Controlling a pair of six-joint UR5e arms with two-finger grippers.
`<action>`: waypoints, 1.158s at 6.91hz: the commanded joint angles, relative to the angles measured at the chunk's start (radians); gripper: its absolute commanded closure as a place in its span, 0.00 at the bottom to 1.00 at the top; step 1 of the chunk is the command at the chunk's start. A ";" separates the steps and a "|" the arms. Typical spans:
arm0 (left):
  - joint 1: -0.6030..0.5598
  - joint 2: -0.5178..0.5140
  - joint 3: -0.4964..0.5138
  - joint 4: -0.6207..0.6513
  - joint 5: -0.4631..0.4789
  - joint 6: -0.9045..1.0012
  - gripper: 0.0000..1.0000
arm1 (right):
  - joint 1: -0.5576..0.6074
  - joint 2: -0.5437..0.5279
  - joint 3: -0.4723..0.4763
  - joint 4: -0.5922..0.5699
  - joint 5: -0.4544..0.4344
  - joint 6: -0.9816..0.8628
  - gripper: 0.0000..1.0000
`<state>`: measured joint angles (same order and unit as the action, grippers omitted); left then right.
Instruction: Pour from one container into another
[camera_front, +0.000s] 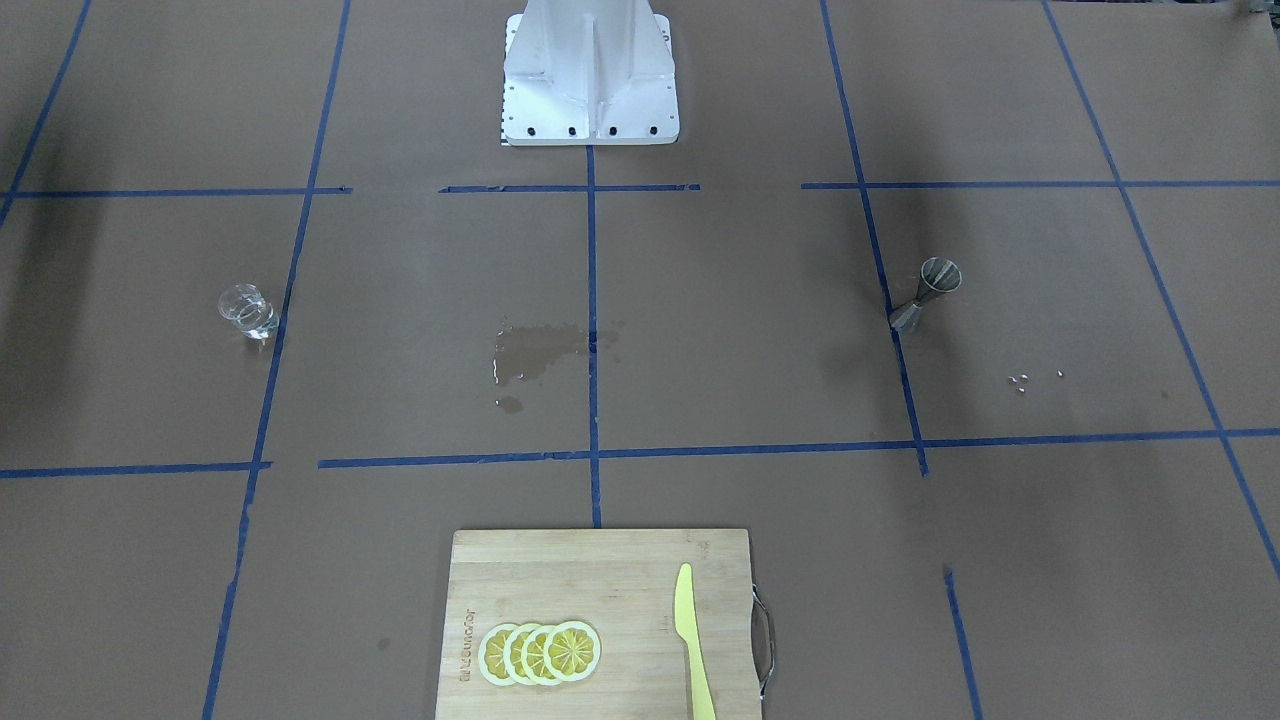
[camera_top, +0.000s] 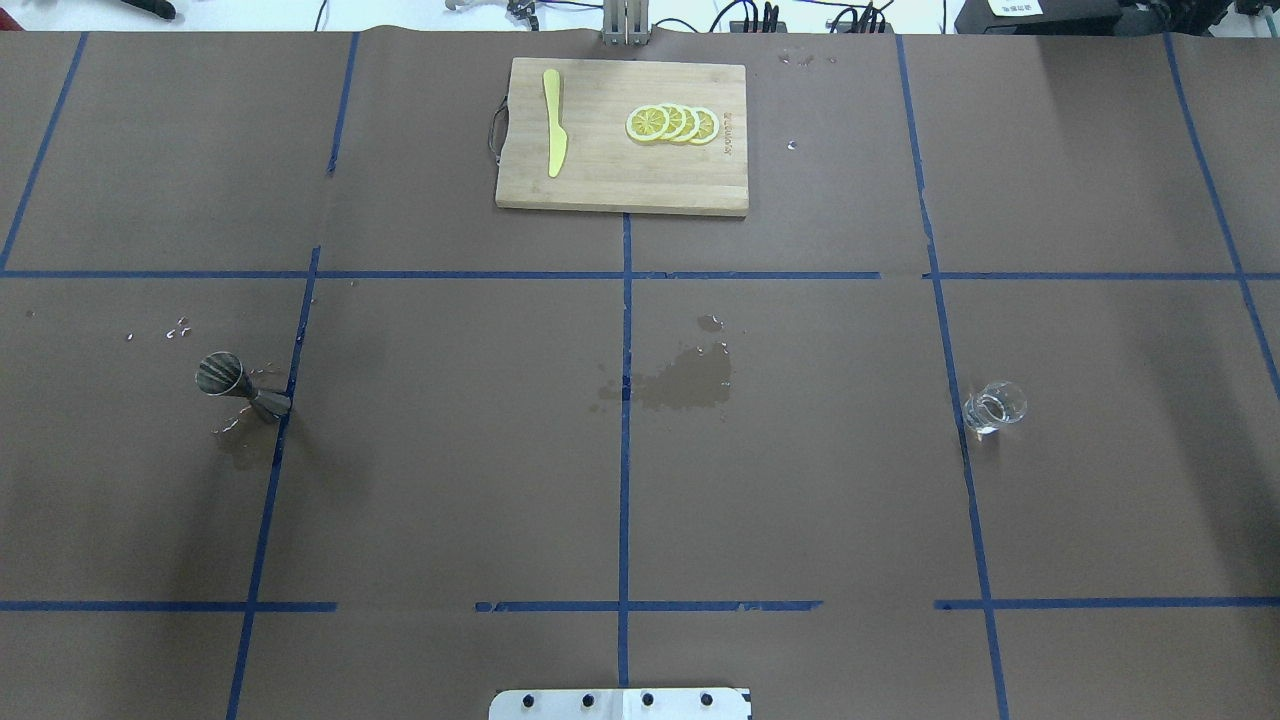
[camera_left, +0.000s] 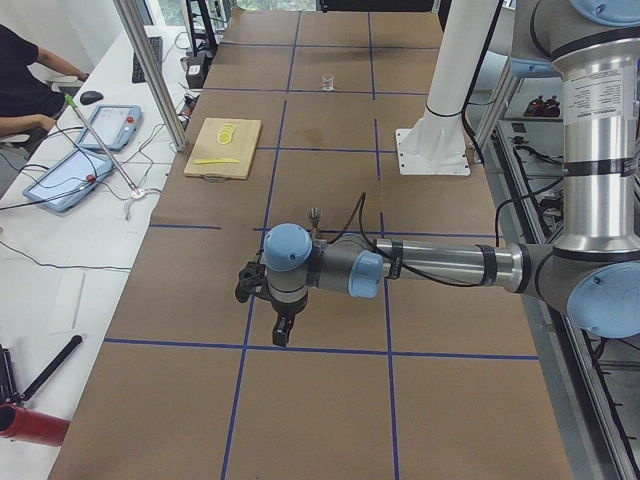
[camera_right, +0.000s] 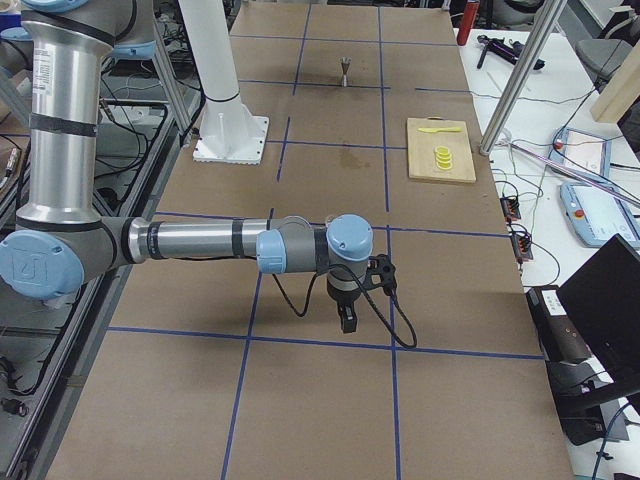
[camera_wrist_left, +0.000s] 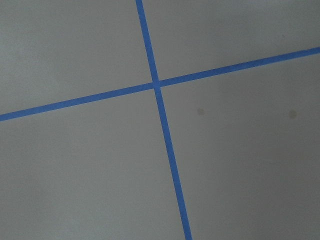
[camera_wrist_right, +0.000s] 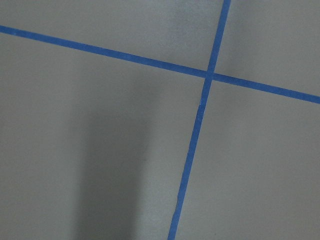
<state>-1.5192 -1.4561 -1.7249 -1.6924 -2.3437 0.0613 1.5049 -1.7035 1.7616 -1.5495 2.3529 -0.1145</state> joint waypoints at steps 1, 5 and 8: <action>-0.001 -0.004 -0.014 0.005 0.009 0.000 0.00 | 0.000 0.005 0.018 -0.001 0.005 0.002 0.00; -0.001 -0.007 -0.051 -0.004 0.004 -0.011 0.00 | 0.000 0.005 -0.005 -0.001 0.016 0.002 0.00; 0.013 0.007 -0.028 -0.124 -0.053 -0.020 0.00 | 0.000 0.004 -0.001 0.000 0.013 0.004 0.00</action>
<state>-1.5172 -1.4530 -1.7586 -1.7767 -2.3589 0.0519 1.5049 -1.6999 1.7621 -1.5496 2.3680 -0.1139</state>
